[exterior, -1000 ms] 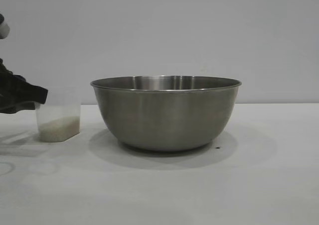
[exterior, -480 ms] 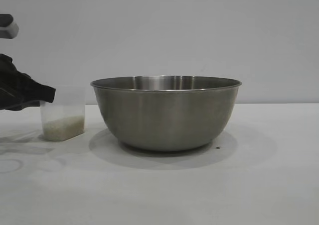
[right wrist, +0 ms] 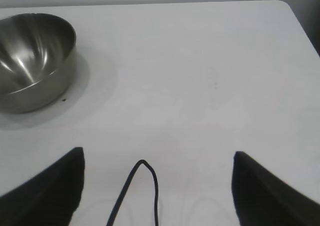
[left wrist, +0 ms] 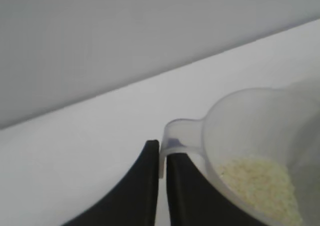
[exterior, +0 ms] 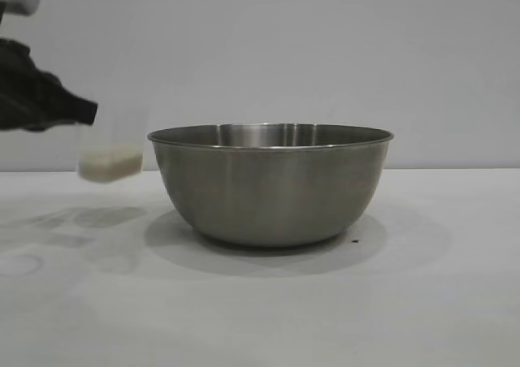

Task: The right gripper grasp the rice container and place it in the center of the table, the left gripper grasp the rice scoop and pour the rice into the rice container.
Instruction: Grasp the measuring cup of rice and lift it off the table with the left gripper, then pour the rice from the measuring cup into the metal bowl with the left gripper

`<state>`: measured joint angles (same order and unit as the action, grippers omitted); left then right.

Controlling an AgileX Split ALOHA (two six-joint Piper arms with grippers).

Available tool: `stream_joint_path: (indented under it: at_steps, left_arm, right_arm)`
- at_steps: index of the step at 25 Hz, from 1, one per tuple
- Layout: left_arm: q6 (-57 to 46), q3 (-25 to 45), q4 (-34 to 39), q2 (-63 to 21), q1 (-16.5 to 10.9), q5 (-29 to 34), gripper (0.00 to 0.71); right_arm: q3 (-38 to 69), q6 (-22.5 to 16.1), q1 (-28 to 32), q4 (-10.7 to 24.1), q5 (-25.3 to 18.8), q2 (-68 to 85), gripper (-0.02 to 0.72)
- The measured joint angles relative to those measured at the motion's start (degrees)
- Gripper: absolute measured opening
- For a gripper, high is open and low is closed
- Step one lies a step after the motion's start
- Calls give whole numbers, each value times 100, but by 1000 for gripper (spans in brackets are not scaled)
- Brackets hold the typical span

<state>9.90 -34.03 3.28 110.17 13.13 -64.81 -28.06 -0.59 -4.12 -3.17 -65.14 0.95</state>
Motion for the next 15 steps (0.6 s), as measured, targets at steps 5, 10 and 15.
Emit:
stream_joint_path:
  at_steps: [5, 10, 15]
  left_arm:
    - [453, -416, 763, -318, -9, 0, 0]
    - [968, -950, 1830, -344, -9, 0, 0]
    - [1589, -1379, 2639, -344, -9, 0, 0]
  right_arm:
    - [0, 0, 0, 0, 0, 0, 562]
    - [0, 0, 0, 0, 0, 0, 562]
    - [0, 0, 0, 0, 0, 0, 562]
